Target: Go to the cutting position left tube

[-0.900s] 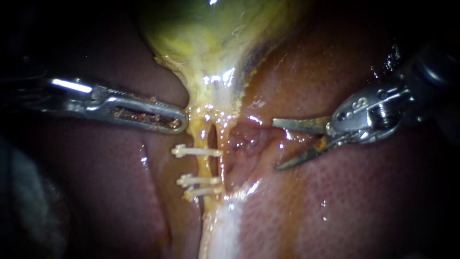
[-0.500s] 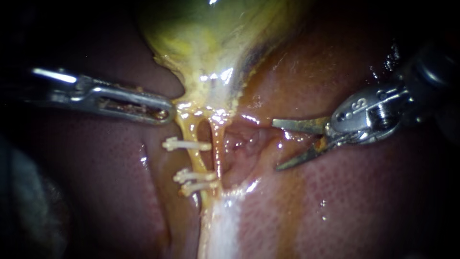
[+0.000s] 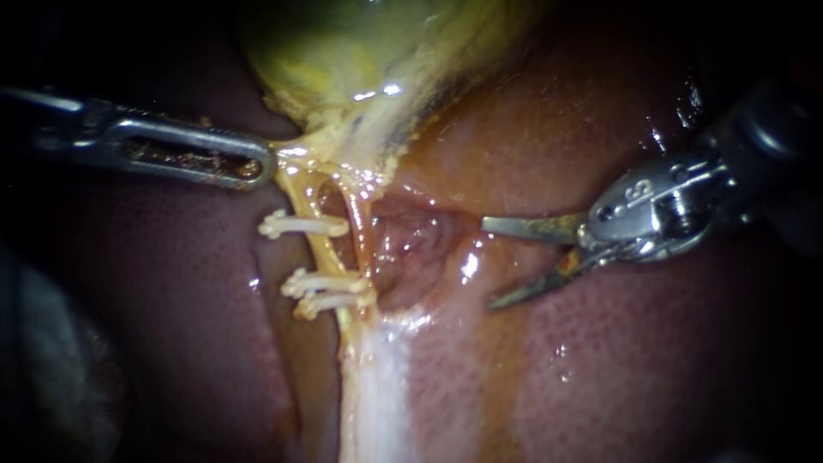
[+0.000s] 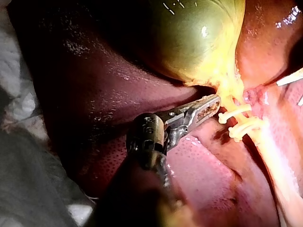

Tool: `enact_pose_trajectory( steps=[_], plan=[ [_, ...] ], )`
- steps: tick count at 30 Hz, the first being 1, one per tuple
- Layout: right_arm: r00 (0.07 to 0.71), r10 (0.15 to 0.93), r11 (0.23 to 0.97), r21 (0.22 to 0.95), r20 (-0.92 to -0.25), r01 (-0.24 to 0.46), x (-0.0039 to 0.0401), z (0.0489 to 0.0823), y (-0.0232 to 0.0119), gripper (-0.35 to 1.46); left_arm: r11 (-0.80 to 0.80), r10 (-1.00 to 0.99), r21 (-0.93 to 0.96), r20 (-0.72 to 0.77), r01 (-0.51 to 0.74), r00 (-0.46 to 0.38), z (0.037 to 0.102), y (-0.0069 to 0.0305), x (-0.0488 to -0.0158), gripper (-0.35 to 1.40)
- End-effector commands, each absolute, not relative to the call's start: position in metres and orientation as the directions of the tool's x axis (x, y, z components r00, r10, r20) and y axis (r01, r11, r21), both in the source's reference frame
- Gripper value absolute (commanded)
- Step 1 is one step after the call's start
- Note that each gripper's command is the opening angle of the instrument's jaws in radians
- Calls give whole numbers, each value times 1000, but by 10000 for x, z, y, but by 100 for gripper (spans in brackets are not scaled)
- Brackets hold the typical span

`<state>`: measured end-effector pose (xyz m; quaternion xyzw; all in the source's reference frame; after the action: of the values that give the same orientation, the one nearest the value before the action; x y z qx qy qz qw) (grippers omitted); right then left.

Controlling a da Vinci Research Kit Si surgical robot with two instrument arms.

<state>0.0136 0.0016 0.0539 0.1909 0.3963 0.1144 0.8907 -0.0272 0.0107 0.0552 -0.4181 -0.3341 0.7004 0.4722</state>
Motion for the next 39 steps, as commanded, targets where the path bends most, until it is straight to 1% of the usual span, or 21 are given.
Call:
enact_pose_trajectory(
  steps=[1, 4, 7, 16, 23, 39],
  plan=[
    [656, 376, 889, 454, -654, -57, 142, 538, 13, 145, -331, 941, -862, -271, -384, -204, 554, 107, -272, -35],
    [642, 415, 866, 497, -644, -61, 156, 538, 7, 145, -331, 941, -862, -271, -384, -204, 554, 106, -273, -35],
    [642, 430, 851, 523, -635, -52, 171, 542, -1, 145, -331, 941, -862, -271, -384, -204, 554, 106, -273, -35],
    [648, 463, 820, 571, -606, -52, 205, 565, -16, 143, -331, 941, -861, -271, -387, -201, 553, 106, -275, -35],
    [649, 494, 791, 609, -579, -58, 217, 576, -15, 145, -330, 941, -861, -271, -388, -201, 552, 106, -276, -35],
    [654, 514, 764, 642, -555, -56, 226, 598, -11, 145, -336, 940, -859, -276, -386, -203, 551, 106, -276, -35]
  ],
)
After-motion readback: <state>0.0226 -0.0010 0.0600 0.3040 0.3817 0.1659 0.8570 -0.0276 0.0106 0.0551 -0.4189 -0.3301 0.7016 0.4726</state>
